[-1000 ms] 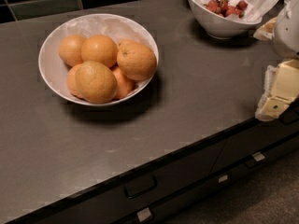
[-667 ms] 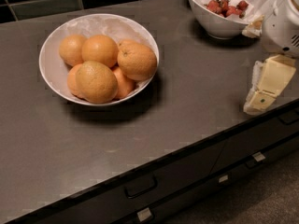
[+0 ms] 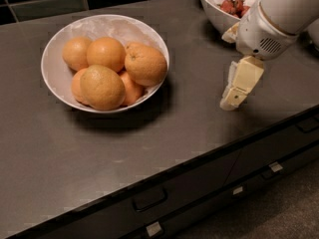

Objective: Pick orange from white bowl

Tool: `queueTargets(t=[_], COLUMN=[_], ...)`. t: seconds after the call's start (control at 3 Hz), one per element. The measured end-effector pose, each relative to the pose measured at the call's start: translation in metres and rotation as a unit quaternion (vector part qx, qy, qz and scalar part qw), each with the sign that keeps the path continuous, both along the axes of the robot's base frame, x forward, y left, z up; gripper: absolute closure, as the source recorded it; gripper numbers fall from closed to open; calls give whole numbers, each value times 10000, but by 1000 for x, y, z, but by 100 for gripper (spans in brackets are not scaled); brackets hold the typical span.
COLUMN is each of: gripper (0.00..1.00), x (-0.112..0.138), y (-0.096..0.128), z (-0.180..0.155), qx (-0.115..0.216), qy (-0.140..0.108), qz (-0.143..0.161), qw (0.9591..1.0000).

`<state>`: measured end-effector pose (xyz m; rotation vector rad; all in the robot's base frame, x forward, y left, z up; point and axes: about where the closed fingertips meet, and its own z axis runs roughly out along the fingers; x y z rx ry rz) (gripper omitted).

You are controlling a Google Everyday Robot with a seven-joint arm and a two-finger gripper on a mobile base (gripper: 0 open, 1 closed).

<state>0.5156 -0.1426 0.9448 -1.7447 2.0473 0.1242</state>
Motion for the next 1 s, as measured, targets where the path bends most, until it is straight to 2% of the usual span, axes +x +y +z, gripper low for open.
queueTargets(t=[0.33,0.67,1.0], gripper=[0,0,0], x=[0,8,23], y=[0,13,37], z=[0,-3,1], qx=[1,95,245], qy=[0,-33,-168], qz=[2,162,392], qw=[10000,9998,9988])
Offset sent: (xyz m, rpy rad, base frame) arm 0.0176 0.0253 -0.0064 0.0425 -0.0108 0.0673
